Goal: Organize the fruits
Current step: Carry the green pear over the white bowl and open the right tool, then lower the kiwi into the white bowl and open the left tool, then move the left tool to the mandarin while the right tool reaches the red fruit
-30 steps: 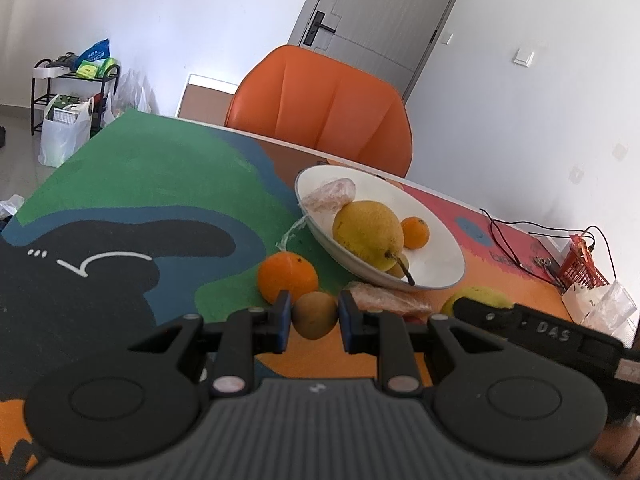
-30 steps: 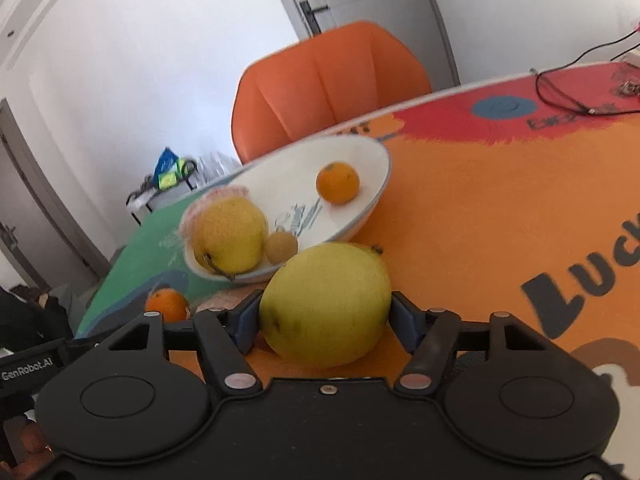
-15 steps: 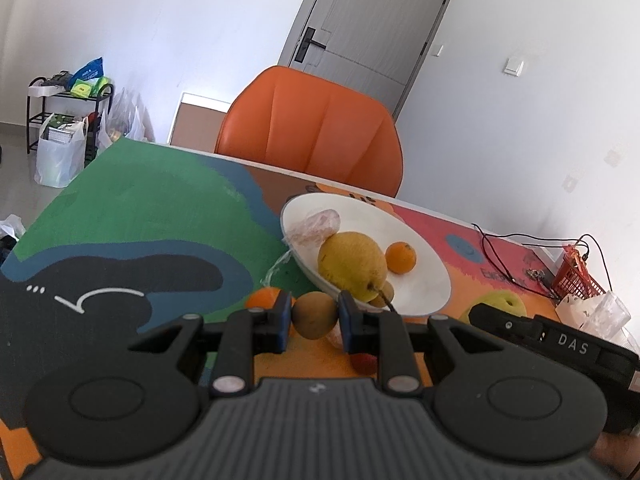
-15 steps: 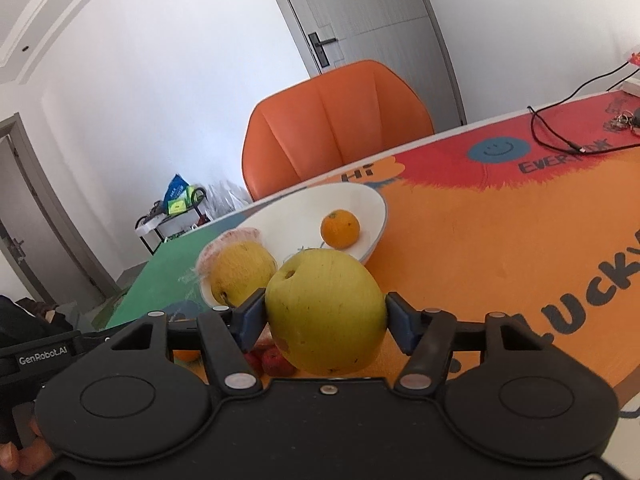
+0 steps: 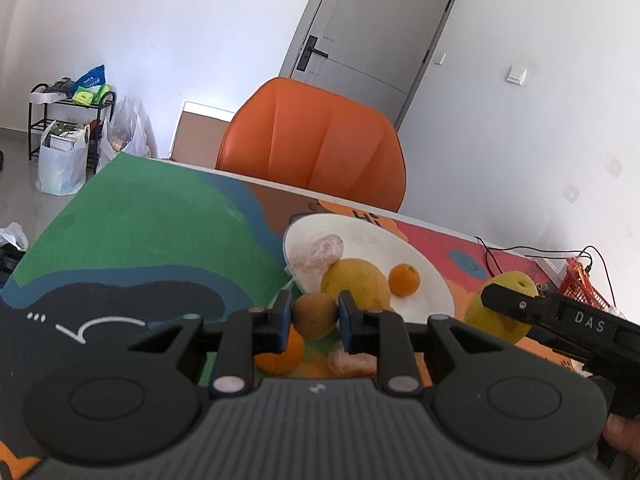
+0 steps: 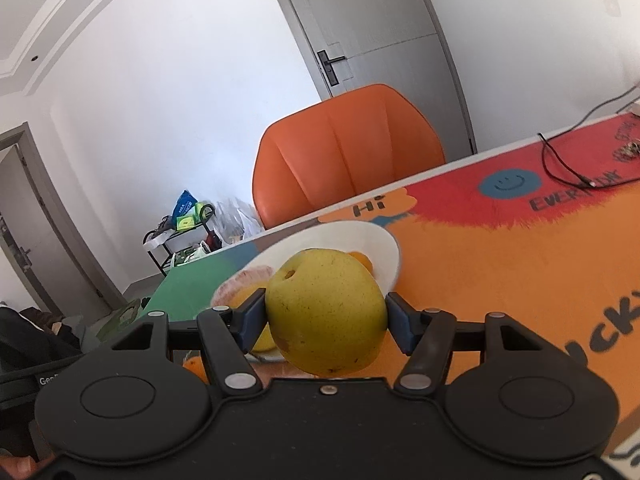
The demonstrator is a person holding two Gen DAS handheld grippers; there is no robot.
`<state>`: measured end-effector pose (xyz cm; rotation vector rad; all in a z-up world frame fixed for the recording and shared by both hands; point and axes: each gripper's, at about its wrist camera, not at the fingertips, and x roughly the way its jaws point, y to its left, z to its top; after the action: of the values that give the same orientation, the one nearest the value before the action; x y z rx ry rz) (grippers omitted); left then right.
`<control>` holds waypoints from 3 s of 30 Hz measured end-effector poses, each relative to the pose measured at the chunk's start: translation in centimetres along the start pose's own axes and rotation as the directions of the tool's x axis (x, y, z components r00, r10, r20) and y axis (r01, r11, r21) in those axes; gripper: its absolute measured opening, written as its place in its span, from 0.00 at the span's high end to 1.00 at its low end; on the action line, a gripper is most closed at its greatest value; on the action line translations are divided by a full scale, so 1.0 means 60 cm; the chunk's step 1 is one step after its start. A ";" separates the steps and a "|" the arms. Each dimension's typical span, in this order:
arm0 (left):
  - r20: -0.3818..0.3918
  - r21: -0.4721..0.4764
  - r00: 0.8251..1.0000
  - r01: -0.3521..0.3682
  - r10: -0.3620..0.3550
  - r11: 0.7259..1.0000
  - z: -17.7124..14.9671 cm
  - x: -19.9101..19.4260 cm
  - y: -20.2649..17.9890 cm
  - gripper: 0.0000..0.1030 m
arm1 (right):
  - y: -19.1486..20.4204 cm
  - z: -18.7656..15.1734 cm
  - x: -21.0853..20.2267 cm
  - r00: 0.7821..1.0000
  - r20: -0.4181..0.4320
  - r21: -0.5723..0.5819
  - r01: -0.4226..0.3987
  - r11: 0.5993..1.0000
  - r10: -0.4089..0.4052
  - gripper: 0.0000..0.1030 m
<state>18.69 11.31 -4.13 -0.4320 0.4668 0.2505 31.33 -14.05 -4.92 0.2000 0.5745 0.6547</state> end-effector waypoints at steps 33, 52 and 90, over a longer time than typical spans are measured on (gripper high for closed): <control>-0.002 0.019 1.000 -0.019 0.019 1.000 0.035 0.047 -0.008 0.78 | -0.017 0.002 0.071 0.997 -0.062 0.045 -0.041 0.998 0.044 0.37; -0.009 0.120 0.999 0.047 -0.046 0.992 0.060 0.108 -0.098 0.78 | -0.058 -0.004 0.002 0.999 -0.015 0.073 -0.034 0.997 0.035 0.25; -0.015 -0.005 0.997 -0.074 0.074 0.997 0.021 0.018 -0.018 0.17 | -0.018 -0.033 -0.047 0.998 -0.042 0.017 -0.043 0.999 0.044 0.00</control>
<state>20.48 11.07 -3.26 -0.4229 0.4972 0.3202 28.96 -16.66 -5.69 0.2148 0.6175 0.6981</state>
